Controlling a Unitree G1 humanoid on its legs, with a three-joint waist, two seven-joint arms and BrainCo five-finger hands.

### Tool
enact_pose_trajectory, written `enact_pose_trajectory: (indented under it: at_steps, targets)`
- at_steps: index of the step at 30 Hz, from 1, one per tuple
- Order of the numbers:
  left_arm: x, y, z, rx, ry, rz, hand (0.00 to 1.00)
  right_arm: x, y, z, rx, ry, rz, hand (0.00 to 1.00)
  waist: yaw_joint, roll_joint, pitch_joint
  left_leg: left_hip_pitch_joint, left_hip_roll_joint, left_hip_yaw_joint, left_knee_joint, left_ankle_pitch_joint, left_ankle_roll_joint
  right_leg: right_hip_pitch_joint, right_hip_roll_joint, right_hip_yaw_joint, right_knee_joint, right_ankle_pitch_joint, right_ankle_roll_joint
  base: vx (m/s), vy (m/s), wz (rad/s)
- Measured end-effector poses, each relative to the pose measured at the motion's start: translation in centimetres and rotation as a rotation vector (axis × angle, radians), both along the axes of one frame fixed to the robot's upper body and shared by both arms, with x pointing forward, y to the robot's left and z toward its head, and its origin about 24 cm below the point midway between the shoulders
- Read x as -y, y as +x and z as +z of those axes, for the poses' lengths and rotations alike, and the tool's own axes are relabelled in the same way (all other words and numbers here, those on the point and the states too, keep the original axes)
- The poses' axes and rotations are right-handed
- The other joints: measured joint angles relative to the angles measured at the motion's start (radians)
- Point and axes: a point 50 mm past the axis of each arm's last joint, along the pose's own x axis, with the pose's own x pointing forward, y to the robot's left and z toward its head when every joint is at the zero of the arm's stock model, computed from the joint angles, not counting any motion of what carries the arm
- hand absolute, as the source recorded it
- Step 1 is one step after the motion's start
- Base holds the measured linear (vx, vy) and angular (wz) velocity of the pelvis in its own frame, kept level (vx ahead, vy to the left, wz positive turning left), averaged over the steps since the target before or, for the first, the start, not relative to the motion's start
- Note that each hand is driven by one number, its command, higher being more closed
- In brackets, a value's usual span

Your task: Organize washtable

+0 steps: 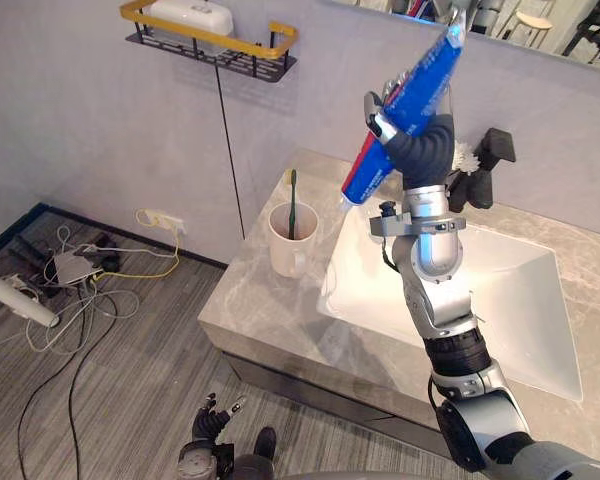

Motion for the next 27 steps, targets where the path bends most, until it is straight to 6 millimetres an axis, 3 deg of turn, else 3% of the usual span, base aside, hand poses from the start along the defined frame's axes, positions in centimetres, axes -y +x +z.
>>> enact_pose_trajectory:
  at_steps: [11, 27]
  targets:
    - [0.5, 1.5, 0.5, 0.043, 0.003, -0.043, 0.0, -1.8, 1.5, 1.4, -0.013, -0.063, 0.01, 1.0, 0.036, -0.005, 0.039, -0.024, 0.0, -0.014, 0.001, 0.0, 0.0, -0.015, 0.002, -0.022, 0.0, 0.0, 0.0, 0.0, -0.006, 0.05]
    - [0.5, 1.8, 0.8, 0.059, 0.017, -0.04, 0.0, -3.2, 1.8, 0.9, -0.044, -0.137, 0.062, 1.0, 0.036, -0.007, 0.058, -0.021, 0.0, -0.017, 0.001, 0.0, -0.001, -0.013, 0.001, -0.028, 0.003, 0.0, 0.0, -0.02, -0.009, 0.01]
